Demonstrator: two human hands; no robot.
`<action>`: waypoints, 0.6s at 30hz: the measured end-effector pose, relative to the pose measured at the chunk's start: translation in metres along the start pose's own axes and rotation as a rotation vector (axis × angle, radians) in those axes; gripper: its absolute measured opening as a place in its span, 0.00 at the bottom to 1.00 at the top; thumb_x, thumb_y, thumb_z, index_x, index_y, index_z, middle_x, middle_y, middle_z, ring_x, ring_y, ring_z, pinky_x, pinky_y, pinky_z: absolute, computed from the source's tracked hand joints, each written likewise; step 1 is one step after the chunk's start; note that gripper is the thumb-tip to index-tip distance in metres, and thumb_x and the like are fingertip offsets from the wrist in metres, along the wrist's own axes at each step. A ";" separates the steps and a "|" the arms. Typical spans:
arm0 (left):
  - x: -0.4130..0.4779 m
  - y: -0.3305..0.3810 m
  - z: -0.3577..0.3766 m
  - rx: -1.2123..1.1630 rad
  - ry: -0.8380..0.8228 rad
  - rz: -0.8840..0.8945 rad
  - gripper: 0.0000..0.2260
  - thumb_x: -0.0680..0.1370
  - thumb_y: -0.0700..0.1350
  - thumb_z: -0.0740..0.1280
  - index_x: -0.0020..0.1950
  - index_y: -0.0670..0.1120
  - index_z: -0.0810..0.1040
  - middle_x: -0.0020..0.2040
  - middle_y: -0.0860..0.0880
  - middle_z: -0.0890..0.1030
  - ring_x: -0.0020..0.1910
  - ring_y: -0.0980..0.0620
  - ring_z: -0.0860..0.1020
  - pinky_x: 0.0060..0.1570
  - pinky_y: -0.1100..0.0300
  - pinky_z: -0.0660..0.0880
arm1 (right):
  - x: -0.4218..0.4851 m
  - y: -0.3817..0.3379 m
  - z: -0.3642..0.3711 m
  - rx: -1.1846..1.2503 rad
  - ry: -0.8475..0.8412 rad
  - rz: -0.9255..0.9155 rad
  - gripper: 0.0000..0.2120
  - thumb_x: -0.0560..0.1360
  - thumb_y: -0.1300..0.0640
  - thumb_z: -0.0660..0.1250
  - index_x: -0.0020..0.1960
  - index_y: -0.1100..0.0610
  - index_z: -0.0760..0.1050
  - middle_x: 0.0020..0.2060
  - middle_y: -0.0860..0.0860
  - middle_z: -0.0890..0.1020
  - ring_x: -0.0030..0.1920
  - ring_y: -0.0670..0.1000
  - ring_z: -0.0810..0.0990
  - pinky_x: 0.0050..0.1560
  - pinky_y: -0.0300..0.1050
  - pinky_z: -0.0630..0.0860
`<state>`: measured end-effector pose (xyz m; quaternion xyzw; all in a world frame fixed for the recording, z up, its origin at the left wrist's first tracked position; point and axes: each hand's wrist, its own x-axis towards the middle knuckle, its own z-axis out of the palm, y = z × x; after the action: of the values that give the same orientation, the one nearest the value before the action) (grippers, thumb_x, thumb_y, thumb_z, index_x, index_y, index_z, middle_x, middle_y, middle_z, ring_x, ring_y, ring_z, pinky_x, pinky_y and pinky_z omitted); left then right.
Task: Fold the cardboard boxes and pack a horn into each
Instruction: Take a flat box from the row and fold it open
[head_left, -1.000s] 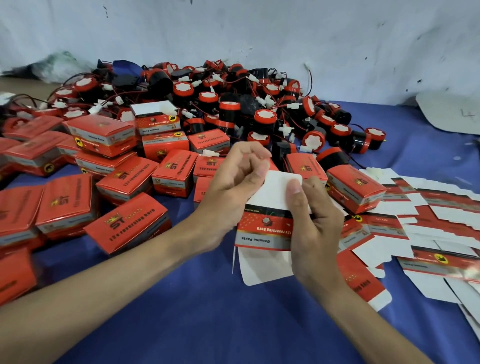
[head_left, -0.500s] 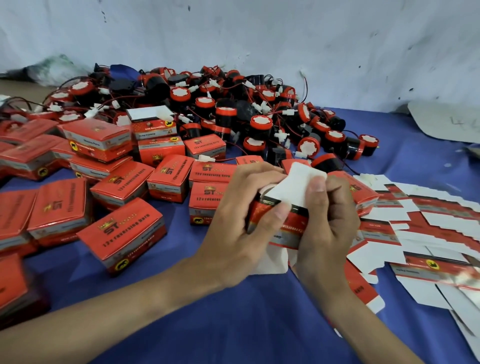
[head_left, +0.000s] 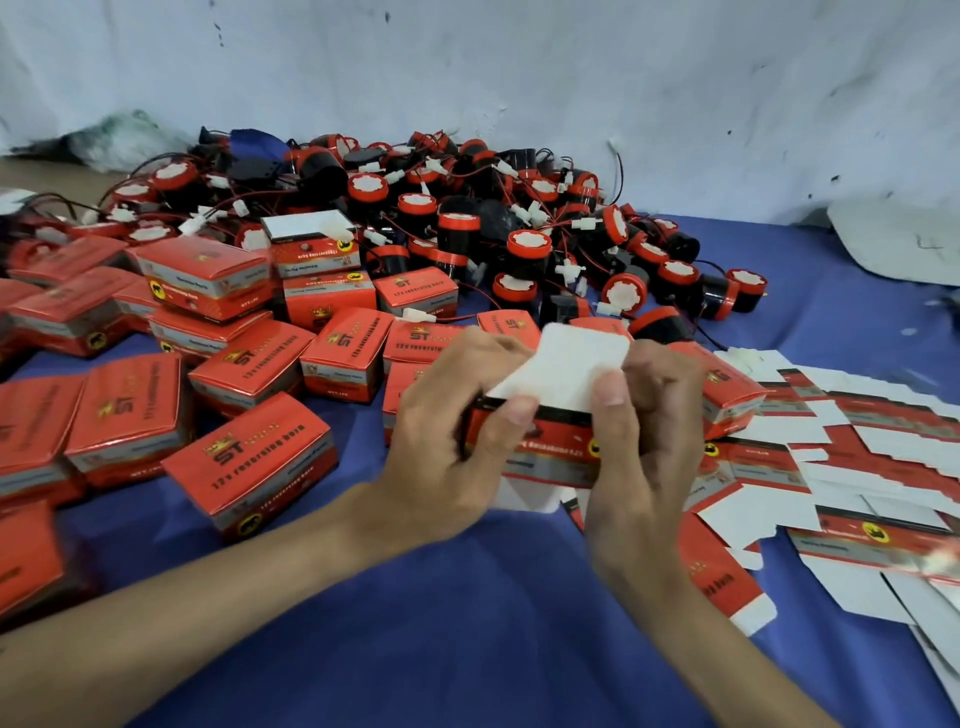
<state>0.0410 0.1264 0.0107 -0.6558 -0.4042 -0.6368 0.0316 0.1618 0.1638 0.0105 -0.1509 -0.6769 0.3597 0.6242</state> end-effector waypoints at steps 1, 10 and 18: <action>0.000 -0.002 -0.002 -0.031 0.028 0.003 0.13 0.82 0.51 0.57 0.49 0.41 0.71 0.46 0.51 0.74 0.52 0.59 0.75 0.50 0.66 0.72 | -0.001 0.001 -0.001 0.043 -0.042 0.079 0.08 0.79 0.50 0.58 0.53 0.51 0.73 0.45 0.39 0.77 0.47 0.41 0.76 0.46 0.36 0.74; -0.008 -0.006 0.000 0.093 0.000 0.039 0.06 0.73 0.42 0.63 0.38 0.42 0.69 0.52 0.46 0.67 0.55 0.49 0.72 0.54 0.60 0.69 | -0.005 0.007 -0.004 0.192 -0.147 0.425 0.14 0.77 0.45 0.61 0.50 0.53 0.79 0.58 0.57 0.76 0.59 0.59 0.76 0.57 0.65 0.73; -0.012 0.021 0.014 -0.289 0.096 -0.313 0.18 0.71 0.38 0.63 0.58 0.49 0.63 0.56 0.52 0.71 0.57 0.52 0.74 0.56 0.53 0.74 | -0.010 -0.003 -0.003 0.186 -0.105 0.292 0.22 0.76 0.58 0.61 0.70 0.52 0.64 0.63 0.48 0.74 0.65 0.54 0.71 0.64 0.64 0.68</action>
<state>0.0660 0.1142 0.0072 -0.5517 -0.4036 -0.7157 -0.1429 0.1674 0.1563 0.0046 -0.1700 -0.6433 0.5150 0.5404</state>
